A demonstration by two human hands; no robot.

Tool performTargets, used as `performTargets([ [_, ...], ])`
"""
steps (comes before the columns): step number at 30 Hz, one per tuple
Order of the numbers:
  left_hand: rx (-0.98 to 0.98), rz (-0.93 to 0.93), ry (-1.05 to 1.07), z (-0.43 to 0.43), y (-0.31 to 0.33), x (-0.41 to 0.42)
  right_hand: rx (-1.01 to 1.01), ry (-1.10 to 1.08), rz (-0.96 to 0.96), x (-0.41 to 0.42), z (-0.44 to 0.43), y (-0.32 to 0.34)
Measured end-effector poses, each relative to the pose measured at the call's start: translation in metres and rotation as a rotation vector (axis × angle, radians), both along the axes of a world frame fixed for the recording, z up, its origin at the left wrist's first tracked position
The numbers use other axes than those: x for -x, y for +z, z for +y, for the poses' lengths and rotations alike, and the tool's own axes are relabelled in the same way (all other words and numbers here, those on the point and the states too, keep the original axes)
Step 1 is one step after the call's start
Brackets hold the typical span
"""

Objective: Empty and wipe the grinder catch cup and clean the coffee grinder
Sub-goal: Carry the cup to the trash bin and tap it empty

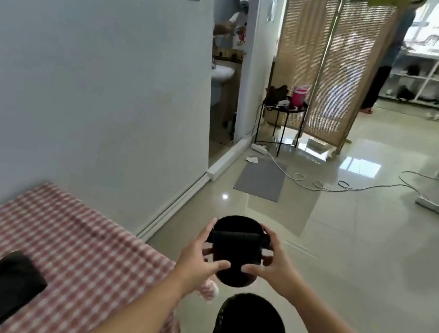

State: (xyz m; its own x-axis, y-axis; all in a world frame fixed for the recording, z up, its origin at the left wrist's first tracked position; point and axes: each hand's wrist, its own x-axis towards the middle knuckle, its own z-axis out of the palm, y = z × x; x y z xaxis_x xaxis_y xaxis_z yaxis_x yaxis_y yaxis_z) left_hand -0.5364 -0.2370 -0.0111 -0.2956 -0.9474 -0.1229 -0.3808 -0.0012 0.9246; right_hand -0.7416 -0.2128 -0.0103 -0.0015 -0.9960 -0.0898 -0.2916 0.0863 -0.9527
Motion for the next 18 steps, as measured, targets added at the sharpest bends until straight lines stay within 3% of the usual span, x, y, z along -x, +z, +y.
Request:
performTargets([
  [11, -0.178, 0.05, -0.104, -0.016, -0.073, 0.122, -0.195, -0.236, -0.102, 0.089, 0.013, -0.077],
  [18, -0.366, -0.12, -0.212, -0.017, -0.192, 0.134, -0.42, -0.309, -0.08, 0.092, 0.025, -0.184],
])
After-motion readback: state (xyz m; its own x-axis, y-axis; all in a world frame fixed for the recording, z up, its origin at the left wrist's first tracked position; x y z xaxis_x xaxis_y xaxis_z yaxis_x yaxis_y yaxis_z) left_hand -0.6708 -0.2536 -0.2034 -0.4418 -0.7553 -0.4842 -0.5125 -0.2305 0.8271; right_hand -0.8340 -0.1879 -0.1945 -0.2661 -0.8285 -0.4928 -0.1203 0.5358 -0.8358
